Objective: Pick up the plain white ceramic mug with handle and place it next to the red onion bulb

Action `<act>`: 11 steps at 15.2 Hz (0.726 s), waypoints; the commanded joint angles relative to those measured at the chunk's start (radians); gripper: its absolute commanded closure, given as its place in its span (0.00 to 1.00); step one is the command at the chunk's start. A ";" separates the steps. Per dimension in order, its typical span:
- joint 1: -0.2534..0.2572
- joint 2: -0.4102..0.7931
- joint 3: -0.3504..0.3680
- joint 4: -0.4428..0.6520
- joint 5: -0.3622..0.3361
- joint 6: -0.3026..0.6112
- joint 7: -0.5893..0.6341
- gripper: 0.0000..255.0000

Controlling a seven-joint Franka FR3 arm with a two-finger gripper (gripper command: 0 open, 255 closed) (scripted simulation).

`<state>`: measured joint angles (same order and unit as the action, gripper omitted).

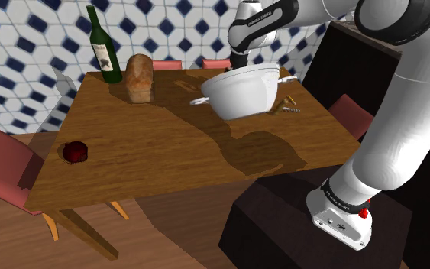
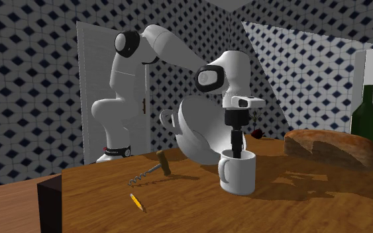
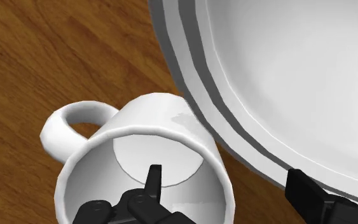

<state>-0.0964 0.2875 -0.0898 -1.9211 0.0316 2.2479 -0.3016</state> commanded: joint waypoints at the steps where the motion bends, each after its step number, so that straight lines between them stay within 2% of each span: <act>1: 0.000 0.005 0.000 -0.004 0.000 0.005 0.000 0.00; 7: 0.000 0.005 0.000 -0.004 0.000 0.005 0.000 0.00; 8: 0.000 0.006 0.001 -0.004 0.000 0.005 0.000 1.00; 11: 0.001 0.005 0.001 -0.004 0.000 0.005 0.001 1.00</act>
<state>-0.0971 0.2912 -0.0912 -1.9222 0.0309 2.2549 -0.3014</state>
